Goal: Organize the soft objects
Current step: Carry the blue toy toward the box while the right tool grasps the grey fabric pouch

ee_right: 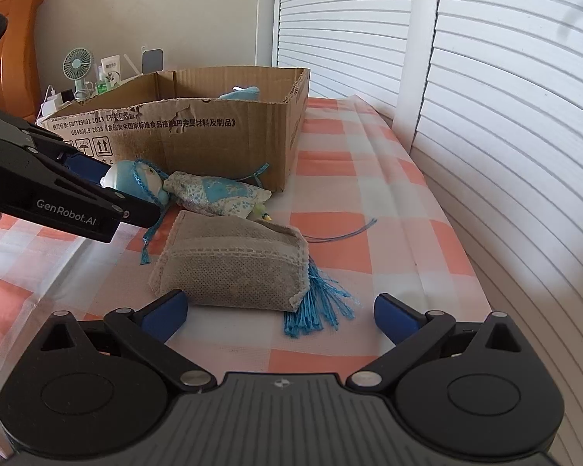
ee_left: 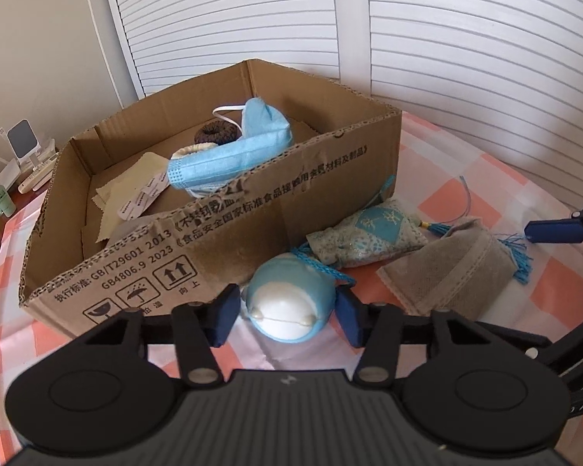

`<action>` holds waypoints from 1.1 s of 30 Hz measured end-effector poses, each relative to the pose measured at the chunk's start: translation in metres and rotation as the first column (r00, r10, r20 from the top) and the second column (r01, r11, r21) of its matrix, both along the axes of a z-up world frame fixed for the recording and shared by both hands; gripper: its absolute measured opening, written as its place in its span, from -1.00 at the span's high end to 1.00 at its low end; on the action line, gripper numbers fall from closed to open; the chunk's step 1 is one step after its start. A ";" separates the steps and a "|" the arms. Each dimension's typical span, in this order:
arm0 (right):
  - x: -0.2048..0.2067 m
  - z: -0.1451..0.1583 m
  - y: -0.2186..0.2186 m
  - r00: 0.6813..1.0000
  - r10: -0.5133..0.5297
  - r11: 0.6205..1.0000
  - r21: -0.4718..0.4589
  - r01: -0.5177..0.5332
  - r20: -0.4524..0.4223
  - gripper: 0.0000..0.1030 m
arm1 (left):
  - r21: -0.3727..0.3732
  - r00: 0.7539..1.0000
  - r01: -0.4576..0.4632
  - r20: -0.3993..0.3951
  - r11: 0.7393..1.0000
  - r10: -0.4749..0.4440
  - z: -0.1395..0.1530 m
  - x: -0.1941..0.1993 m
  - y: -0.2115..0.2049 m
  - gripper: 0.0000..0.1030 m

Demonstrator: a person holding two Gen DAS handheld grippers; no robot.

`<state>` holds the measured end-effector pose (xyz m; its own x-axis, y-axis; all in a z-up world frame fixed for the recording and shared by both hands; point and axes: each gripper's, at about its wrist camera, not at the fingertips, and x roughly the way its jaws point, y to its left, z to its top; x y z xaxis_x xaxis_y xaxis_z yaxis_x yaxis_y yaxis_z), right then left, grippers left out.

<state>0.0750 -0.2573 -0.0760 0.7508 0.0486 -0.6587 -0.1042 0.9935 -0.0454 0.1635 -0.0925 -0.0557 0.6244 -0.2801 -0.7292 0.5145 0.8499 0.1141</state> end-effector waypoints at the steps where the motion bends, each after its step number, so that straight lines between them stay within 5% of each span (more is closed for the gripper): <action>1: 0.000 0.000 0.000 1.000 -0.001 1.000 0.000 0.001 0.000 -1.00 | -0.002 1.000 -0.001 -0.001 1.000 0.001 0.000 0.000 0.000 0.09; 16: -0.002 0.000 0.004 1.000 -0.010 1.000 -0.002 0.010 0.004 -1.00 | -0.023 0.994 -0.098 -0.055 0.995 0.096 0.008 -0.043 0.056 0.10; 33: 0.028 0.017 0.023 0.986 0.164 0.987 -0.002 -0.164 0.020 -1.00 | -0.061 0.985 -0.164 -0.068 0.985 0.160 -0.004 -0.049 0.072 -0.29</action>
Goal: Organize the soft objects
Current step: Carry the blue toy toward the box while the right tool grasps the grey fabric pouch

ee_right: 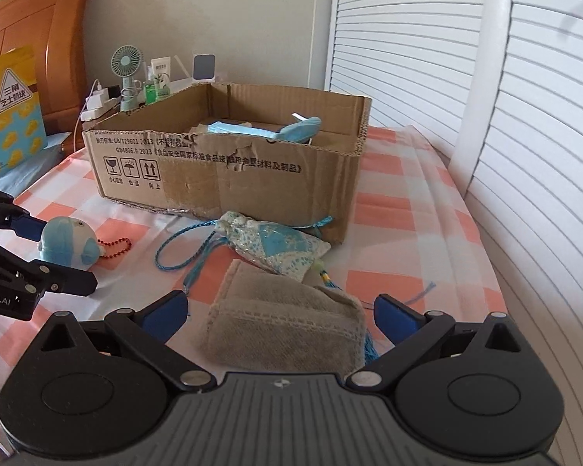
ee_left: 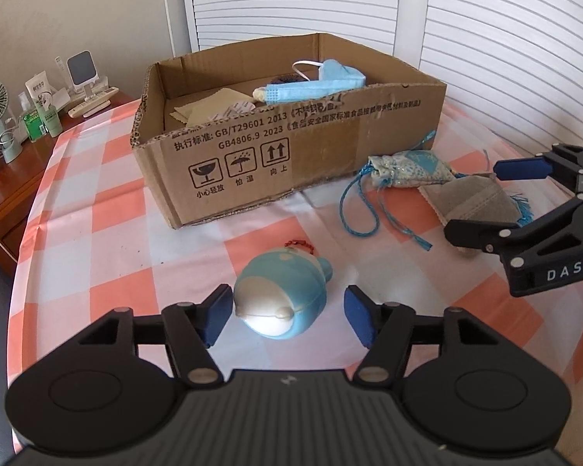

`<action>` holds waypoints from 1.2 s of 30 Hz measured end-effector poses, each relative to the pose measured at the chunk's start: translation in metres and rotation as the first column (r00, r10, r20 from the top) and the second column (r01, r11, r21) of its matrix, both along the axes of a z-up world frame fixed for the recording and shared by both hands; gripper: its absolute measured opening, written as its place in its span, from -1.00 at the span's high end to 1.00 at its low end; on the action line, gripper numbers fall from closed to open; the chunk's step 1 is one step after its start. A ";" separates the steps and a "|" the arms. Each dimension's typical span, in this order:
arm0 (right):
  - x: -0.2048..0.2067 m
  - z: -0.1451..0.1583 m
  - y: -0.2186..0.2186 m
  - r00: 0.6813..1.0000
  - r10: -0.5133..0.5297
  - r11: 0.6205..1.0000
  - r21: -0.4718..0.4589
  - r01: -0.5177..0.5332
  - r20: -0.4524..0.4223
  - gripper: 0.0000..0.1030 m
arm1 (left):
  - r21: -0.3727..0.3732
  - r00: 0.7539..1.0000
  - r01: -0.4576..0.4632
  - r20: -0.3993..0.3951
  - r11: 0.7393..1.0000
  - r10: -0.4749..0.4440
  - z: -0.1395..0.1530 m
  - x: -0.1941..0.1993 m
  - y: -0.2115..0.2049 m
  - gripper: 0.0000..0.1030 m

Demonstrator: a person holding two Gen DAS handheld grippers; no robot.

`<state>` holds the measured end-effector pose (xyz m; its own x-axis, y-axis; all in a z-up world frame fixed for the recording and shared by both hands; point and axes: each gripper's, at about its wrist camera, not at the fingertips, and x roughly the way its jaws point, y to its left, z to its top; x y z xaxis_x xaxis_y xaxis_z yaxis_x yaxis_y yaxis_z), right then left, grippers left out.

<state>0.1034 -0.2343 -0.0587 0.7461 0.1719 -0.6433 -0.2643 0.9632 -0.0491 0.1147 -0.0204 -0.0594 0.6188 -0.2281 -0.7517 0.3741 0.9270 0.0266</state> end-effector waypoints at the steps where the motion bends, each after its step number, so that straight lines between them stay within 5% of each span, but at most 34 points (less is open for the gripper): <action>1: 0.003 -0.001 0.002 1.000 0.015 1.000 -0.001 -0.015 -0.007 -1.00 | -0.001 1.000 -0.001 0.002 1.000 0.001 0.000 0.000 0.000 -0.32; 12: -0.028 0.000 0.021 0.972 0.187 0.982 0.032 -0.184 -0.145 -1.00 | -0.017 1.000 -0.007 0.019 1.000 0.007 0.002 0.000 0.008 -0.47; 18: -0.026 0.010 0.026 0.985 0.159 0.987 -0.017 -0.160 -0.071 -0.99 | -0.043 1.000 -0.020 0.005 0.999 0.020 -0.001 0.004 0.012 -0.47; 23: -0.006 0.003 0.031 0.983 0.167 0.984 -0.043 -0.171 -0.073 -0.64 | -0.044 1.000 -0.016 0.003 0.999 0.016 -0.003 0.006 0.012 -0.47; 27: -0.001 -0.002 0.034 0.982 0.177 0.983 -0.045 -0.180 -0.073 -0.58 | -0.050 1.000 -0.019 0.007 0.999 0.019 -0.004 0.008 0.012 -0.47; 31: 0.000 -0.001 0.035 0.984 0.165 0.985 -0.044 -0.168 -0.070 -0.26 | -0.076 1.000 -0.027 0.003 0.997 0.027 -0.004 0.009 0.015 -0.40; 36: -0.002 0.001 0.033 0.988 0.137 0.989 -0.052 -0.141 -0.075 -0.03 | -0.086 1.000 -0.022 -0.003 0.996 0.022 -0.004 0.010 0.016 0.09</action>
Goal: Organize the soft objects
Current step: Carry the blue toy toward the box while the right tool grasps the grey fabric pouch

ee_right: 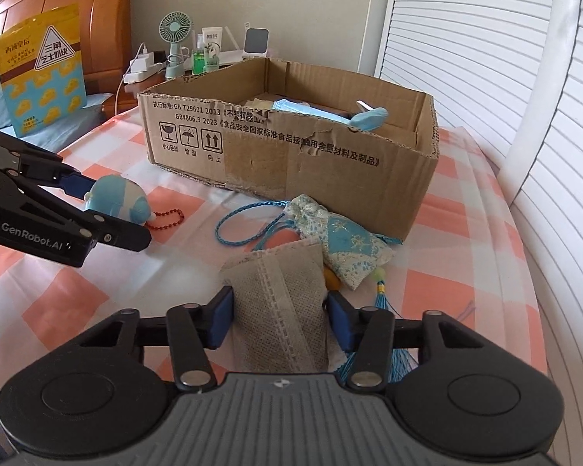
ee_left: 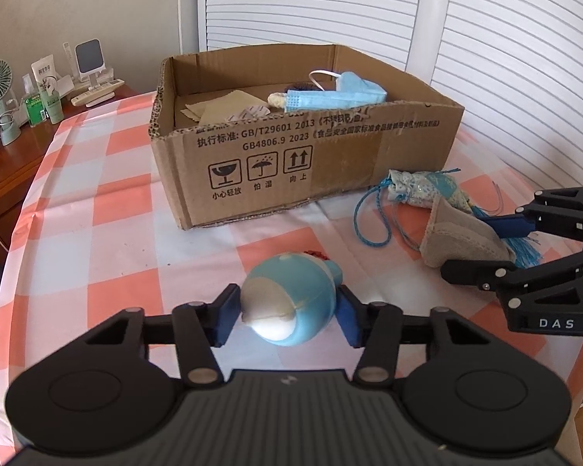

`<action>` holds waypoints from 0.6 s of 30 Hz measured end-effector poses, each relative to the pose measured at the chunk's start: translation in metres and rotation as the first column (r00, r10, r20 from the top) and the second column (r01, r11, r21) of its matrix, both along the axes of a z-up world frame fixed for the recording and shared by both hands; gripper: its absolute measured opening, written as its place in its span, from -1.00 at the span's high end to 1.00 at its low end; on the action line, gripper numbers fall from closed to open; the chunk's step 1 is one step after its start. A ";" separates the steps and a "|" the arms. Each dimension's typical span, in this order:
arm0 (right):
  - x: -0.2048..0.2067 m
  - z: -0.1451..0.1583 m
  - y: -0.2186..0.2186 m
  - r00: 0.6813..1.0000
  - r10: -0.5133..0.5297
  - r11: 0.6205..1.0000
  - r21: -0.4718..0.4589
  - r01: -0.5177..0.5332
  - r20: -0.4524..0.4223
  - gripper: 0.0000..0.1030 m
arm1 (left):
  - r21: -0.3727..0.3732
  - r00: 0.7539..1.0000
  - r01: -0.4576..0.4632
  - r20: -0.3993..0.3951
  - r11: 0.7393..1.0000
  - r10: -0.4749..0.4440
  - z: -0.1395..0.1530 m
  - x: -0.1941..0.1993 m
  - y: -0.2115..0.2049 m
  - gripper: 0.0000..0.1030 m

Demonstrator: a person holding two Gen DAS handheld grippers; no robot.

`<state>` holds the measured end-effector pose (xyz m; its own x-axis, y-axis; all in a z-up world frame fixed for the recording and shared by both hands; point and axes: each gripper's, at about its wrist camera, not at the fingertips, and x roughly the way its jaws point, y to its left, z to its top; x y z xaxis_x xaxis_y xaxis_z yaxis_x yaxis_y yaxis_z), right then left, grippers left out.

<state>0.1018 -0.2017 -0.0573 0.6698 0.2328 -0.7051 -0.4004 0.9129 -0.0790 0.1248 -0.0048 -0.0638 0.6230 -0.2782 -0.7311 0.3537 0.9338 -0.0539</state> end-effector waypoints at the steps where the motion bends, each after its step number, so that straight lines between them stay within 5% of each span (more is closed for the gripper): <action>1: -0.001 0.001 0.000 1.000 -0.003 1.000 -0.002 0.003 0.001 0.00 | 0.001 1.000 0.002 0.001 1.000 -0.002 0.001 0.000 0.000 0.09; 18: -0.026 0.040 -0.006 0.999 0.018 0.999 0.028 -0.019 0.032 0.11 | 0.032 0.991 0.130 0.015 0.991 -0.130 0.053 -0.015 0.007 0.12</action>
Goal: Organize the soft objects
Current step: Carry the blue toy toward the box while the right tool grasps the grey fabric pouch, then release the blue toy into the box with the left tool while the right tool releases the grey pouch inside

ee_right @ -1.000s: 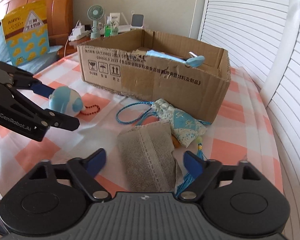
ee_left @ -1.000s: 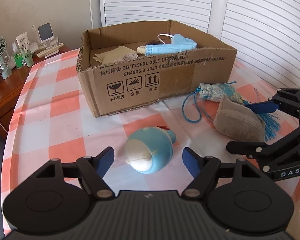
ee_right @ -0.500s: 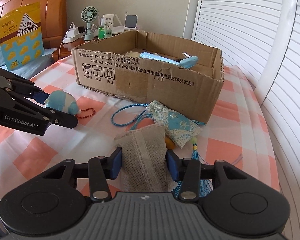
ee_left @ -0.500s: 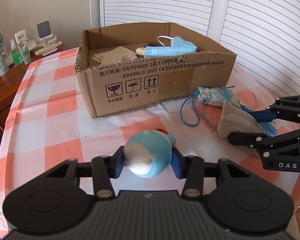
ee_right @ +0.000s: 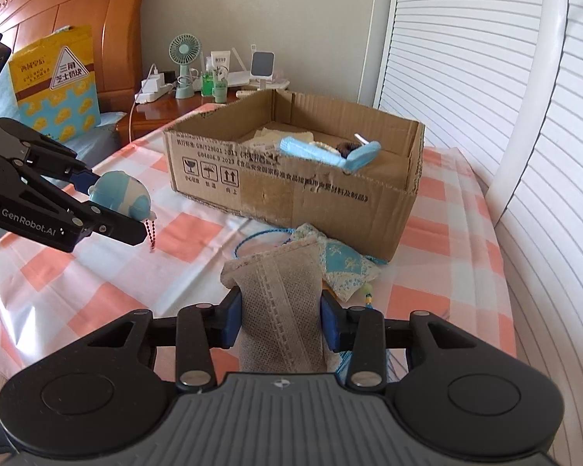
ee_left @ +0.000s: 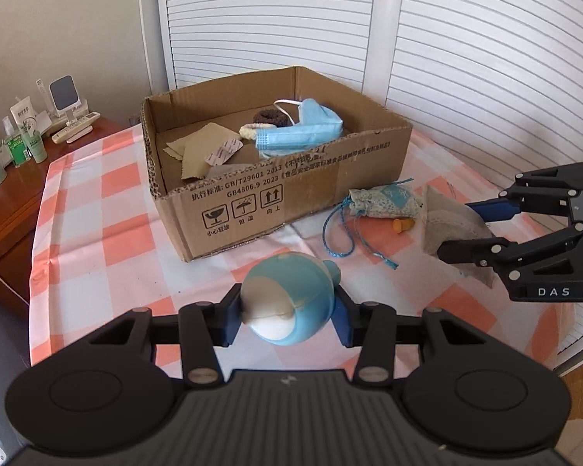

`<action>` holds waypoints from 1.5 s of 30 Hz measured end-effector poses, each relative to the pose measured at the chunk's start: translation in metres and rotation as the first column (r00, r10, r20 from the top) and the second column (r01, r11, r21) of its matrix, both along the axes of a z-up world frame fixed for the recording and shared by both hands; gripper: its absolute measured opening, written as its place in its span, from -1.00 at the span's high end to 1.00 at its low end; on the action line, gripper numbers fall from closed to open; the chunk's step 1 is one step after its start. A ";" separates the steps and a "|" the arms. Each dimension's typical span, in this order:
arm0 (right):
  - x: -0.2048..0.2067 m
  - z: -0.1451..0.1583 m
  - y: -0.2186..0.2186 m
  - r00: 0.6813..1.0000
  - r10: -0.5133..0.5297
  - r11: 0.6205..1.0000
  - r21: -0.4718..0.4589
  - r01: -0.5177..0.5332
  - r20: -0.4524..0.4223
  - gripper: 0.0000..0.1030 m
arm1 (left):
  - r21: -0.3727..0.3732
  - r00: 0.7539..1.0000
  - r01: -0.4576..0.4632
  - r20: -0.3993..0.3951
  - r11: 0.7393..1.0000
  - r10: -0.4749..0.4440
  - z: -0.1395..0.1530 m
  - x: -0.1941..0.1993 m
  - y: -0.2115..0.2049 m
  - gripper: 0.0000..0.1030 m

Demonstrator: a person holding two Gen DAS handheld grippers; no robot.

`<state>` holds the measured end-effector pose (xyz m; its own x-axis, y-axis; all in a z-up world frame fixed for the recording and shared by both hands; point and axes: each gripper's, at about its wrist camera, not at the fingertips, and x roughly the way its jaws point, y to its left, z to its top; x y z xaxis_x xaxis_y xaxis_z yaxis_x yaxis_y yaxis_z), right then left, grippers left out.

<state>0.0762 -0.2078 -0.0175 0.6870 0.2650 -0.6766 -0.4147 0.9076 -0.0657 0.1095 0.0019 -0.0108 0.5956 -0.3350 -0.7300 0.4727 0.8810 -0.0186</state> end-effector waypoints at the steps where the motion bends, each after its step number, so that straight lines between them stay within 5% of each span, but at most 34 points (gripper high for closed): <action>1: 0.000 0.003 -0.001 1.000 0.004 1.000 0.003 -0.004 0.003 0.11 | -0.002 1.000 0.005 0.003 1.000 -0.005 0.005 0.001 0.001 0.12; 13: 0.013 0.041 -0.009 0.996 0.008 0.999 0.033 -0.011 0.086 0.11 | 0.008 0.988 0.059 0.139 0.998 -0.060 0.070 0.059 -0.022 0.11; 23: 0.038 0.056 -0.017 0.991 -0.007 0.999 0.054 0.000 0.135 0.11 | 0.030 0.990 -0.036 0.135 0.999 0.032 0.065 0.176 -0.044 0.09; 24: 0.040 0.057 -0.018 0.990 -0.009 0.998 0.055 0.001 0.137 0.11 | 0.029 0.990 -0.046 0.132 0.999 0.042 0.061 0.185 -0.046 0.04; 26: 0.045 0.057 -0.018 0.989 -0.014 0.999 0.053 0.007 0.144 0.11 | 0.033 0.988 -0.078 0.134 0.996 0.073 0.055 0.196 -0.047 -0.54; 28: 0.049 0.057 -0.018 0.990 -0.022 0.998 0.058 0.014 0.142 0.11 | 0.037 0.980 -0.110 0.171 0.993 0.102 0.052 0.194 -0.044 -0.79; 45: 0.069 0.070 -0.006 0.990 -0.048 0.998 0.052 0.042 0.133 0.11 | -0.033 0.961 -0.169 0.218 0.985 0.172 0.050 0.058 0.001 -0.99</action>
<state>0.1453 -0.2138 0.0530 0.7828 0.2622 -0.5644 -0.3637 0.9286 -0.0731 0.1674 0.0029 0.0394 0.7895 -0.2237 -0.5716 0.3092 0.9494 0.0557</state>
